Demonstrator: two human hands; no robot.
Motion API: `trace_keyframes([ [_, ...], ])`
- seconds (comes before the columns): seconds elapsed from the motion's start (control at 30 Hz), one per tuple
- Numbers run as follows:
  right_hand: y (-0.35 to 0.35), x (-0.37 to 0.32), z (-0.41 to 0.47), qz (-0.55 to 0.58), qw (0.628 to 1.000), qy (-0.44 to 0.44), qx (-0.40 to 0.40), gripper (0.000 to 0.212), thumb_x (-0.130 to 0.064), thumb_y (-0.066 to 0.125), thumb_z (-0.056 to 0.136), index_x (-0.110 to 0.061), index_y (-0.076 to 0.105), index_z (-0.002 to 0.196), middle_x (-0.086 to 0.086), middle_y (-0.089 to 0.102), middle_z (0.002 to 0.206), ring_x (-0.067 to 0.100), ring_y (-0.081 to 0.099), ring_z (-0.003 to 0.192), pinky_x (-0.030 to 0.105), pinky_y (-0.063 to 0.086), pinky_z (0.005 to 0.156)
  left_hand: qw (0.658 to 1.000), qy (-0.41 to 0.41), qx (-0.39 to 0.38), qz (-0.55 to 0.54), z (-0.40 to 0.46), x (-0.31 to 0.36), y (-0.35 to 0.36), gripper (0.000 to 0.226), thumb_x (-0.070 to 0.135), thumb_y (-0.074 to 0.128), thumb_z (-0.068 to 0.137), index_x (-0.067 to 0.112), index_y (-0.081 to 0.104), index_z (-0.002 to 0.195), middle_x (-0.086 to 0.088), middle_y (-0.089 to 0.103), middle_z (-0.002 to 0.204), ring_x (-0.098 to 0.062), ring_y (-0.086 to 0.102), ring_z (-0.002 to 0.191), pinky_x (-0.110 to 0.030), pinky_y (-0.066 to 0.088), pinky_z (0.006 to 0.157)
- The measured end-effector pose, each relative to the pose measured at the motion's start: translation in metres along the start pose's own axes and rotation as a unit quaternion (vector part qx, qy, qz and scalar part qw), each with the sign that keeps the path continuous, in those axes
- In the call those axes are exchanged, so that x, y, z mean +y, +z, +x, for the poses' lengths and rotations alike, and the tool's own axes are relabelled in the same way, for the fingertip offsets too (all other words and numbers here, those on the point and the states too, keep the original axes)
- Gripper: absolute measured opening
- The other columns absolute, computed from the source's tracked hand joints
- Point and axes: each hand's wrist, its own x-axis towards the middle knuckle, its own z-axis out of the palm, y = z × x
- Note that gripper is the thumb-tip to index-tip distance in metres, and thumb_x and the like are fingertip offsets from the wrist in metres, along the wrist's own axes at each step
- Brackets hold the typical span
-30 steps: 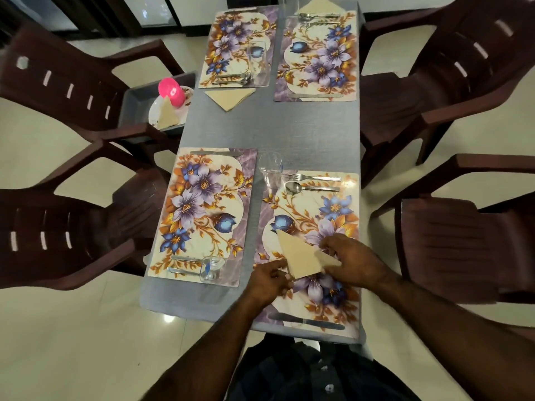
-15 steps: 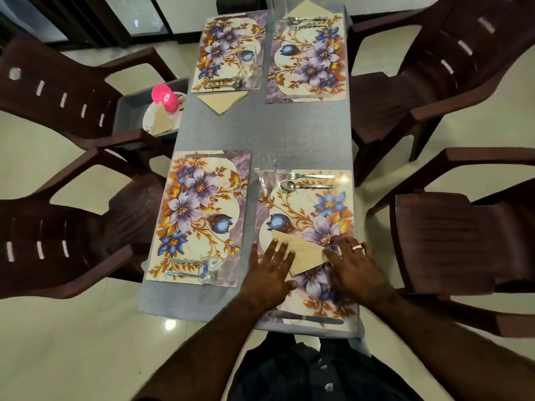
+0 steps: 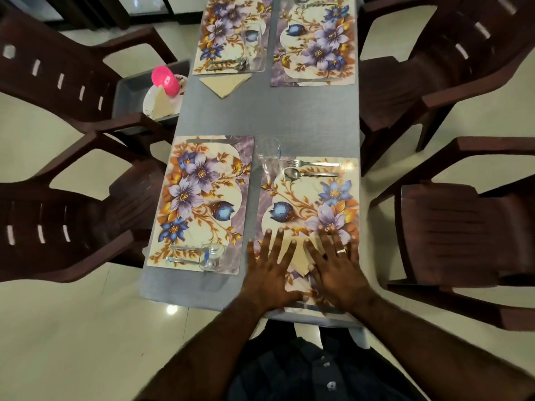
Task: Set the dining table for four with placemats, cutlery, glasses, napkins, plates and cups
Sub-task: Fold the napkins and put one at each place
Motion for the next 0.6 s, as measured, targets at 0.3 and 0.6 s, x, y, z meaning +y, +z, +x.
trace_keyframes([
  [0.3,0.008,0.013,0.002,-0.021,0.999,0.03,-0.006,0.076,-0.072,0.02,0.103,-0.034,0.009,0.167,0.015,-0.004,0.175,0.039,-0.012,0.16,0.071,0.001,0.122,0.998,-0.029,-0.06,0.01,0.003,-0.022,0.007,0.149,0.114,0.033,0.053,0.029,-0.014,0.166,-0.013,-0.029,0.171,-0.041,-0.027,0.156,-0.077,-0.008,0.118],
  [0.6,-0.009,0.056,-0.019,-0.03,0.996,0.083,0.017,0.079,-0.068,0.022,0.102,-0.026,0.008,0.168,0.012,-0.009,0.175,0.039,-0.01,0.16,0.072,-0.008,0.121,0.997,-0.042,-0.064,-0.015,-0.002,-0.022,-0.01,0.157,0.112,0.024,0.055,0.008,-0.021,0.163,-0.017,-0.039,0.166,-0.037,-0.035,0.154,-0.057,-0.018,0.125],
])
